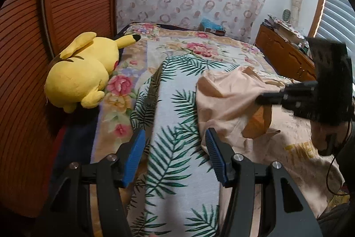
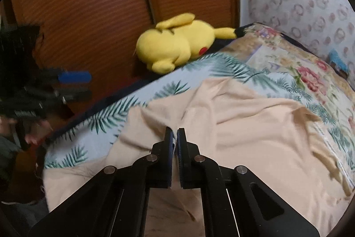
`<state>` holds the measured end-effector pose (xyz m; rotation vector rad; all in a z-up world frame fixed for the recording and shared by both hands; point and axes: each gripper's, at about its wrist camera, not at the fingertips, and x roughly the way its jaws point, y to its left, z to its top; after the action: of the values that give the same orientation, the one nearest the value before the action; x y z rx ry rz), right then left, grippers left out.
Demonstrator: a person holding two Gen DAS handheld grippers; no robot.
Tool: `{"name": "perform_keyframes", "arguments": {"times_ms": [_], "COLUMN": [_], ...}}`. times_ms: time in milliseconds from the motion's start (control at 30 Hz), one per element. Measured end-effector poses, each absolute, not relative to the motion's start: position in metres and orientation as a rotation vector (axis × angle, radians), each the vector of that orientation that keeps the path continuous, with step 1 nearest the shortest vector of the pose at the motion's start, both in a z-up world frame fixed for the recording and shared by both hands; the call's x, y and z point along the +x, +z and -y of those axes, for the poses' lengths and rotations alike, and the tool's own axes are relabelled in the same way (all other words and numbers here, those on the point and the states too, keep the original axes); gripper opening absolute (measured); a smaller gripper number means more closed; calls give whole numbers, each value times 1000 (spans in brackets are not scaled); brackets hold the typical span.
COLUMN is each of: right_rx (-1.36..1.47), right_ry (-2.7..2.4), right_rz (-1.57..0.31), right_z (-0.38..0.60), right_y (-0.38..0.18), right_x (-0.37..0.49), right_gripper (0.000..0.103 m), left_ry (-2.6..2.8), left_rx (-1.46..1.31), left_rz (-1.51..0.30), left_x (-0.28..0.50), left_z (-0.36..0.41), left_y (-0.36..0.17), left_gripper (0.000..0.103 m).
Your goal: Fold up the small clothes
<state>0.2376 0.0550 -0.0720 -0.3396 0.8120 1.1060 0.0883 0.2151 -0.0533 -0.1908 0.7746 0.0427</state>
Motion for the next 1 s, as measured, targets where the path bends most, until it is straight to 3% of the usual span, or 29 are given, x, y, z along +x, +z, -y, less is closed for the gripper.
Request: {"name": "perform_keyframes", "arguments": {"times_ms": [300,333,433,467,1000], "right_rx": [-266,-269,-284,-275,-314], "right_ry": [847,804,722,726,980], "right_rz": [-747,-743,-745,-760,-866], "right_z": [5,6,18,21,8], "right_y": [-39,-39,-44,-47,-81], "right_x": [284,289,292,290,209], "right_gripper": [2,5,41,43,41], "left_ry": [-10,-15,-22,-26,-56], "left_rx": [-183,-180,-177,-176,-165], "left_rz": [-783,-786,-787,-787,-799], "left_x": [95,96,97,97,99], "left_z": [-197,-195,-191,-190,-171], "left_y": [-55,-56,-56,-56,-64], "left_gripper": [55,55,55,55,56]}}
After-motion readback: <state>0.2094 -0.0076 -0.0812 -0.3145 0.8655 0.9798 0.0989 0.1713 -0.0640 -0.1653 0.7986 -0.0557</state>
